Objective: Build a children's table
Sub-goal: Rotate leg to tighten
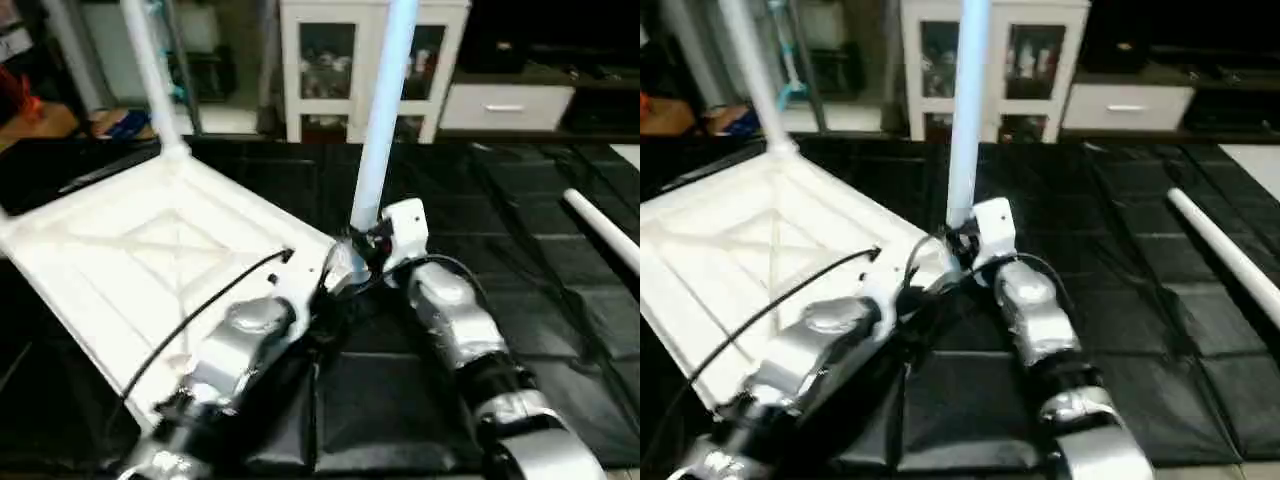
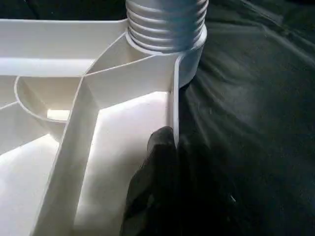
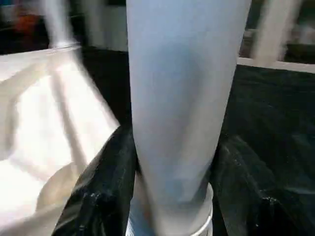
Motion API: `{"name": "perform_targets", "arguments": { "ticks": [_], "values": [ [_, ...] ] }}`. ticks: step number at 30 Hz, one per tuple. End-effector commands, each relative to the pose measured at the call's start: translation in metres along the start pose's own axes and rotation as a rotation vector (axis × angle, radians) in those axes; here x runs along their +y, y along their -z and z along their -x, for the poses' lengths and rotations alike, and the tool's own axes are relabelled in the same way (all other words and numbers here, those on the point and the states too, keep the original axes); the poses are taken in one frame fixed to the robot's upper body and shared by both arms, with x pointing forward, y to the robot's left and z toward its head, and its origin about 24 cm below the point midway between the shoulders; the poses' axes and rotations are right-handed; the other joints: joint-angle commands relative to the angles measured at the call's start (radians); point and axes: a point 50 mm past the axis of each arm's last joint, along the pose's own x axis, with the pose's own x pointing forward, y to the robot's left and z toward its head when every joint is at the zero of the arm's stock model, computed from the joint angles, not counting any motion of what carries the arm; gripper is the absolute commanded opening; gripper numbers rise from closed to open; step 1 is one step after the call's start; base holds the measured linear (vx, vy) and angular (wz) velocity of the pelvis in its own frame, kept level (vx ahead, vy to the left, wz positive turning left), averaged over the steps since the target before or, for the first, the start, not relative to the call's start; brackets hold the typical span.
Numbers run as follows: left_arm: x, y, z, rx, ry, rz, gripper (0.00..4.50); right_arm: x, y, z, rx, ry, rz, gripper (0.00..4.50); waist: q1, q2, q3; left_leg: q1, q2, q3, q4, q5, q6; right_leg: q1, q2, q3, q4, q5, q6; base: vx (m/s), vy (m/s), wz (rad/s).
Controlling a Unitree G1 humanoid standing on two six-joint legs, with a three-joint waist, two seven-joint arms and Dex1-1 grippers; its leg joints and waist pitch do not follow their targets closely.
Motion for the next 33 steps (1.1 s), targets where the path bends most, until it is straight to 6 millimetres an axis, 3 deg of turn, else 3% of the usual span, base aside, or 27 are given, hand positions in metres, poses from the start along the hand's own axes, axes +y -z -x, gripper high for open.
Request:
{"name": "perform_targets", "arguments": {
  "ticks": [1, 2, 3, 4, 5, 6, 7, 8, 9, 10, 11, 12, 13, 14, 15, 16, 17, 19, 20, 21, 24, 26, 27, 28, 33],
  "values": [
    [-0.001, -0.019, 0.003, -0.093, 0.003, -0.011, 0.00, -0.026, 0.032, 0.011, 0.139, 0.176, -0.032, 1.85, 0.006, 0.005, -0.037, 0.012, 0.091, -0.029, -0.189, -0.844, -0.114, 0.022, 0.000, -0.002, -0.010, -0.425, -0.075, -0.032, -0.055, 0.16],
    [-0.001, -0.019, 0.003, -0.095, 0.006, -0.017, 0.00, -0.024, 0.030, 0.010, 0.131, 0.171, -0.034, 1.85, 0.005, -0.013, -0.042, 0.041, 0.071, -0.020, -0.148, -0.777, -0.095, -0.006, -0.017, 0.007, -0.060, -0.553, -0.053, -0.008, -0.078, 0.17],
    [-0.003, -0.018, 0.003, -0.090, 0.016, -0.019, 0.00, -0.022, 0.028, 0.008, 0.121, 0.172, -0.027, 1.85, -0.004, -0.025, -0.036, 0.087, 0.038, -0.018, -0.066, -0.674, -0.073, -0.061, -0.054, -0.014, -0.146, -0.782, -0.006, -0.008, -0.078, 0.17],
    [-0.003, -0.017, 0.003, -0.088, 0.018, -0.019, 0.00, -0.022, 0.027, 0.007, 0.118, 0.173, -0.024, 1.85, -0.024, -0.028, -0.032, 0.065, 0.024, -0.024, -0.022, -0.536, -0.045, -0.034, -0.074, -0.063, -0.191, -0.907, 0.061, -0.012, -0.065, 0.00],
    [-0.003, -0.016, 0.003, -0.085, 0.020, -0.021, 0.00, -0.021, 0.027, 0.007, 0.117, 0.167, -0.020, 1.85, -0.017, 0.001, -0.031, 0.074, 0.035, -0.030, -0.027, -0.536, -0.046, -0.017, -0.075, -0.094, -0.197, -0.890, 0.070, 0.000, 0.000, 0.00],
    [-0.003, -0.015, 0.004, -0.082, 0.026, -0.021, 0.00, -0.021, 0.027, 0.007, 0.117, 0.163, -0.022, 1.85, -0.031, 0.016, -0.022, 0.046, 0.064, -0.046, -0.077, -0.614, -0.064, 0.024, -0.060, -0.125, -0.160, -0.783, 0.073, 0.000, 0.000, 0.00],
    [-0.002, -0.013, 0.005, -0.079, 0.025, -0.020, 0.00, -0.021, 0.027, 0.006, 0.116, 0.161, -0.021, 1.85, 0.029, 0.038, -0.014, -0.050, 0.090, -0.018, -0.228, -0.836, -0.132, 0.102, 0.021, -0.068, 0.091, -0.136, -0.037, 0.000, 0.000, 0.00],
    [-0.002, -0.013, 0.004, -0.078, 0.024, -0.019, 0.00, -0.021, 0.027, 0.006, 0.116, 0.163, -0.020, 1.85, 0.023, 0.023, -0.027, -0.013, 0.107, -0.033, -0.235, -0.844, -0.115, 0.080, 0.012, -0.038, 0.106, -0.121, -0.037, 0.034, -0.061, -0.07],
    [-0.001, -0.011, 0.004, -0.074, 0.022, -0.017, 0.00, -0.020, 0.028, 0.006, 0.113, 0.173, -0.014, 1.85, 0.024, -0.026, -0.068, 0.037, 0.080, -0.048, -0.141, -0.651, -0.123, 0.035, -0.061, 0.032, 0.020, -0.344, -0.043, 0.034, -0.061, -0.07],
    [-0.001, -0.011, 0.004, -0.074, 0.022, -0.016, 0.00, -0.021, 0.028, 0.005, 0.112, 0.176, -0.012, 1.85, 0.040, -0.033, -0.046, 0.017, 0.057, -0.047, -0.057, -0.484, -0.107, -0.004, -0.126, 0.053, -0.079, -0.777, -0.052, 0.057, -0.121, -0.09],
    [-0.001, -0.011, 0.004, -0.073, 0.021, -0.015, 0.00, -0.021, 0.028, 0.005, 0.111, 0.177, -0.011, 1.85, 0.052, -0.042, -0.054, -0.010, 0.058, -0.050, -0.038, -0.348, -0.070, 0.016, -0.145, 0.065, -0.083, -0.844, -0.041, 0.051, -0.061, -0.28],
    [-0.001, -0.011, 0.004, -0.072, 0.025, -0.015, 0.00, -0.020, 0.027, 0.005, 0.104, 0.176, -0.013, 1.85, 0.065, -0.036, -0.061, -0.038, 0.070, -0.056, -0.054, -0.233, -0.045, 0.045, -0.147, 0.069, -0.069, -0.788, -0.048, 0.051, -0.061, -0.28],
    [0.000, -0.010, 0.005, -0.073, 0.032, -0.017, 0.00, -0.020, 0.025, 0.004, 0.089, 0.159, -0.008, 1.85, 0.080, -0.015, -0.066, -0.042, 0.090, -0.054, -0.086, -0.117, -0.034, 0.029, -0.088, 0.045, -0.036, -0.510, -0.099, 0.067, -0.034, -0.21],
    [0.000, -0.011, 0.005, -0.074, 0.035, -0.017, 0.00, -0.019, 0.024, 0.004, 0.083, 0.148, -0.003, 1.85, 0.082, -0.002, -0.073, -0.039, 0.097, -0.051, -0.090, -0.078, -0.017, 0.031, -0.072, 0.042, -0.012, -0.297, -0.149, 0.000, 0.000, 0.00],
    [0.000, -0.010, 0.005, -0.074, 0.039, -0.019, 0.00, -0.018, 0.023, 0.003, 0.072, 0.132, -0.004, 1.85, 0.083, 0.005, -0.072, -0.039, 0.099, -0.047, -0.094, -0.094, -0.011, 0.031, -0.067, 0.042, -0.008, -0.225, -0.169, 0.000, 0.000, 0.00],
    [0.000, -0.010, 0.006, -0.074, 0.042, -0.020, 0.00, -0.017, 0.021, 0.003, 0.064, 0.122, -0.006, 1.85, 0.082, 0.005, -0.067, -0.041, 0.098, -0.042, -0.101, -0.148, -0.011, 0.029, -0.060, 0.040, -0.007, -0.199, -0.182, 0.000, 0.000, 0.00],
    [0.000, -0.010, 0.006, -0.074, 0.047, -0.021, 0.00, -0.017, 0.020, 0.002, 0.055, 0.112, -0.006, 1.85, 0.082, 0.006, -0.065, -0.034, 0.093, -0.035, -0.107, -0.308, -0.036, 0.026, -0.050, 0.042, -0.010, -0.249, -0.189, 0.000, 0.000, 0.00],
    [0.000, -0.010, 0.007, -0.074, 0.056, -0.025, 0.00, -0.015, 0.016, 0.001, 0.035, 0.090, 0.009, 1.85, 0.084, 0.005, -0.067, -0.027, 0.094, -0.034, -0.108, -0.336, -0.043, 0.024, -0.053, 0.048, -0.016, -0.255, -0.189, 0.000, 0.000, 0.00],
    [0.000, -0.009, 0.007, -0.073, 0.061, -0.028, 0.00, -0.014, 0.015, 0.001, 0.028, 0.069, -0.003, 1.85, 0.084, 0.006, -0.068, -0.027, 0.094, -0.033, -0.109, -0.331, -0.041, 0.025, -0.051, 0.048, -0.017, -0.250, -0.189, 0.000, 0.000, 0.00],
    [0.000, -0.009, 0.007, -0.073, 0.064, -0.029, 0.00, -0.014, 0.015, 0.001, 0.024, 0.062, -0.008, 2.40, 0.086, 0.005, -0.068, -0.027, 0.096, -0.032, -0.110, -0.318, -0.035, 0.025, -0.050, 0.050, -0.017, -0.228, -0.189, 0.000, 0.000, 0.00],
    [-0.001, -0.008, 0.009, -0.070, 0.079, -0.035, 0.00, -0.013, 0.012, 0.001, 0.005, 0.040, -0.013, 2.57, 0.090, 0.001, -0.069, -0.023, 0.097, -0.025, -0.108, -0.293, -0.022, 0.024, -0.049, 0.054, -0.017, -0.202, -0.199, 0.000, 0.000, 0.00],
    [-0.001, -0.007, 0.010, -0.069, 0.090, -0.041, 0.00, -0.011, 0.010, 0.001, -0.008, 0.017, -0.018, 2.77, 0.102, 0.001, -0.073, -0.024, 0.098, -0.019, -0.103, -0.234, -0.004, 0.027, -0.050, 0.058, -0.011, -0.140, -0.213, 0.000, 0.000, 0.00],
    [-0.001, -0.005, 0.012, -0.069, 0.101, -0.047, 0.00, -0.010, 0.008, 0.001, -0.025, -0.009, -0.019, 2.87, 0.105, -0.004, -0.075, -0.027, 0.097, -0.015, -0.100, -0.193, 0.015, 0.030, -0.048, 0.059, -0.005, -0.090, -0.218, 0.000, 0.000, 0.00],
    [-0.001, -0.005, 0.013, -0.069, 0.102, -0.048, 0.00, -0.010, 0.007, 0.001, -0.027, -0.012, -0.019, 2.93, 0.110, -0.001, -0.076, -0.027, 0.097, -0.012, -0.099, -0.153, 0.034, 0.031, -0.049, 0.058, -0.002, -0.053, -0.226, 0.000, 0.000, 0.00],
    [-0.003, -0.002, 0.016, -0.073, 0.144, -0.069, 0.00, -0.009, 0.001, 0.003, -0.066, -0.067, -0.024, 3.35, 0.124, -0.002, -0.076, -0.019, 0.100, -0.005, -0.093, -0.106, 0.067, 0.027, -0.046, 0.060, 0.003, -0.013, -0.245, 0.000, 0.000, 0.00]
  ]
}}
